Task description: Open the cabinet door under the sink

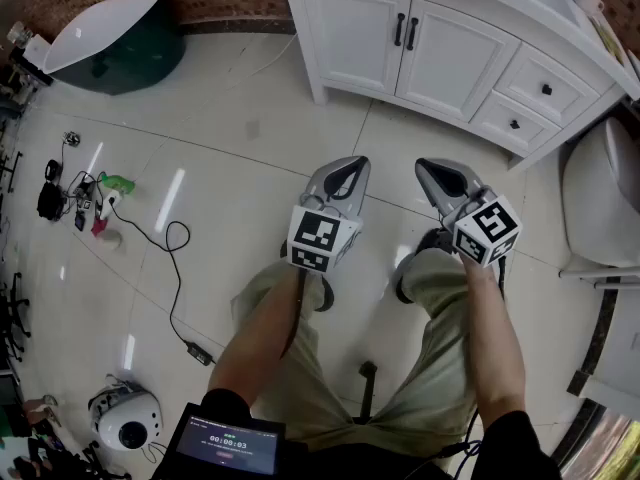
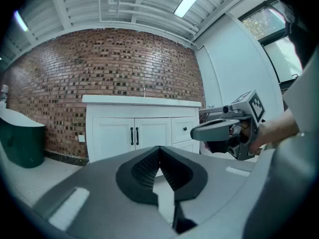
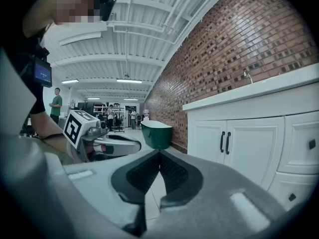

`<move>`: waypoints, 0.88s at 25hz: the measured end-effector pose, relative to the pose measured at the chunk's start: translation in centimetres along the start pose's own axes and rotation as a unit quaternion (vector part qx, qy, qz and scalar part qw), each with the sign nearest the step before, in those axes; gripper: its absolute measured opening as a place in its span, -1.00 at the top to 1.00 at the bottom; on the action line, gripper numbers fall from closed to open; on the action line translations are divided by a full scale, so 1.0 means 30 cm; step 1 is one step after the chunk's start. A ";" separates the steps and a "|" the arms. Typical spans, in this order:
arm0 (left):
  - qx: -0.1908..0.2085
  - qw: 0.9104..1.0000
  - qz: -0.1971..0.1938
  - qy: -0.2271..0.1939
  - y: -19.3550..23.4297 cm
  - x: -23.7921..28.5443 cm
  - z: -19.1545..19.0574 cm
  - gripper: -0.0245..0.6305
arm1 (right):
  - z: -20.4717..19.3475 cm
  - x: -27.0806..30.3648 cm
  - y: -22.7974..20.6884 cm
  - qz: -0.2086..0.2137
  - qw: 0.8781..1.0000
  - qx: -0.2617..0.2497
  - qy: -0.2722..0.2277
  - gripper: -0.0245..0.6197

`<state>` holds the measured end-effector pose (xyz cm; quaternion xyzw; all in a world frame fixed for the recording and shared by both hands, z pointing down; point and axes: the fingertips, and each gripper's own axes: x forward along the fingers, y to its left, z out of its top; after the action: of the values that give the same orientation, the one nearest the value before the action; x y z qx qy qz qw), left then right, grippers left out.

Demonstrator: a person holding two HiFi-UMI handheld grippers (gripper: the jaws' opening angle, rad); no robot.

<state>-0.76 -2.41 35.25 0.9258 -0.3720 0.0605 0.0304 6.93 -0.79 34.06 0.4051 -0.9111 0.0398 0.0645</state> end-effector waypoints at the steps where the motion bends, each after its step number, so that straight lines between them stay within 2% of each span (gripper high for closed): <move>1: -0.002 1.000 0.002 -0.001 0.013 0.020 0.000 0.87 | 0.006 0.019 -0.012 -0.001 1.000 -0.002 -0.002 0.95; 7: 0.001 1.000 -0.004 -0.019 0.052 0.143 0.031 0.87 | -0.011 0.126 -0.103 -0.014 0.999 -0.028 0.011 0.95; 12: -0.021 0.999 0.010 -0.037 0.108 0.202 0.072 0.87 | -0.024 0.168 -0.210 -0.047 0.999 -0.006 0.015 0.95; 18: -0.011 1.000 0.020 -0.020 0.172 0.300 0.043 0.87 | -0.041 0.236 -0.345 -0.068 0.997 0.006 0.022 0.95; 22: -0.015 0.999 0.025 -0.023 0.223 0.361 0.042 0.87 | -0.036 0.293 -0.435 -0.080 0.997 0.009 0.017 0.95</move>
<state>2.47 -14.79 35.52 0.9167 -0.3966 0.0344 0.0344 10.87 -15.83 36.70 0.4762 -0.8743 0.0498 0.0794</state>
